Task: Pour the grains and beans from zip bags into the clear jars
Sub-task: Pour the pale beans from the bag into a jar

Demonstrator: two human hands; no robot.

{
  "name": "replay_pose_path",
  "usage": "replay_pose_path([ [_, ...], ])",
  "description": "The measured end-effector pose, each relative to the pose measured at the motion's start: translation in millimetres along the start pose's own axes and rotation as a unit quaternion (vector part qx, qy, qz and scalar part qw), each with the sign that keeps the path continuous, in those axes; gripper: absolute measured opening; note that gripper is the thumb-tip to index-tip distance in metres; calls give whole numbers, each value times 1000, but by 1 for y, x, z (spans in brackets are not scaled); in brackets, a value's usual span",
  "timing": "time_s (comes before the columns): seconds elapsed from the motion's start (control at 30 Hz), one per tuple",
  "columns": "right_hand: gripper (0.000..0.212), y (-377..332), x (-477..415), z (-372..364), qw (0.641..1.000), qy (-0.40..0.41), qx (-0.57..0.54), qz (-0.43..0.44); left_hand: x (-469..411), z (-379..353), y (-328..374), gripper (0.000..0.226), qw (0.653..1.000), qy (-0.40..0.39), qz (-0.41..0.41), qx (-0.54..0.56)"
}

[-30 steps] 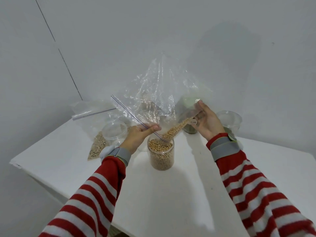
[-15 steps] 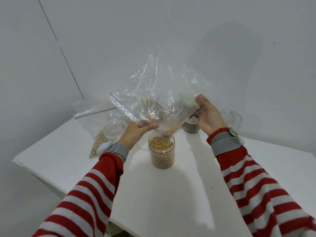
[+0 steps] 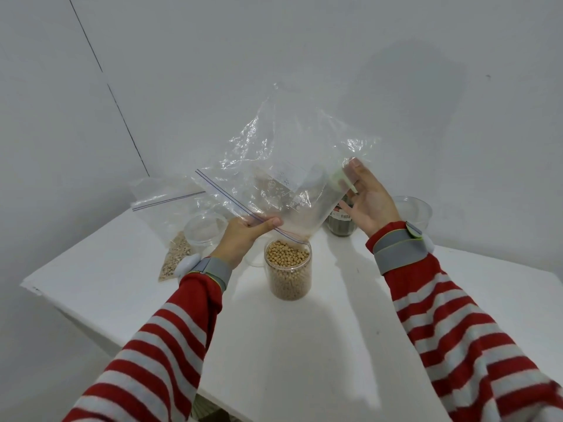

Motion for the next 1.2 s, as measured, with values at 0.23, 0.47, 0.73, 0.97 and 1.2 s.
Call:
replay_pose_path([
  [0.23, 17, -2, 3, -3, 1000, -4, 2, 0, -2, 2, 0, 11, 999, 24, -8, -28],
  [0.47, 22, -3, 6, -11, 999, -10, 31, 6, -6, 3, -5, 34, 1000, 19, -13, -20],
  [0.73, 19, -2, 8, -12, 1000, -14, 27, 7, 0, 1, -4, 27, 999, -8, -21, -39],
  [0.97, 29, -3, 4, -21, 997, -54, 55, 4, -3, -2, -2, 10, 999, -29, -20, -32],
  [1.2, 28, -8, 8, -31, 997, -65, 48, 2, -3, -6, -7, 13, 989, -79, -12, -128],
])
Point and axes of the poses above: each hand's wrist, its own x-axis away from the middle knuckle, its own z-axis out of the back of the hand, y = z × x, the point moved 4 cm from there along -x, towards the middle knuckle, and after that the axes turned 14 degrees about -z, right-handed, at the moved point
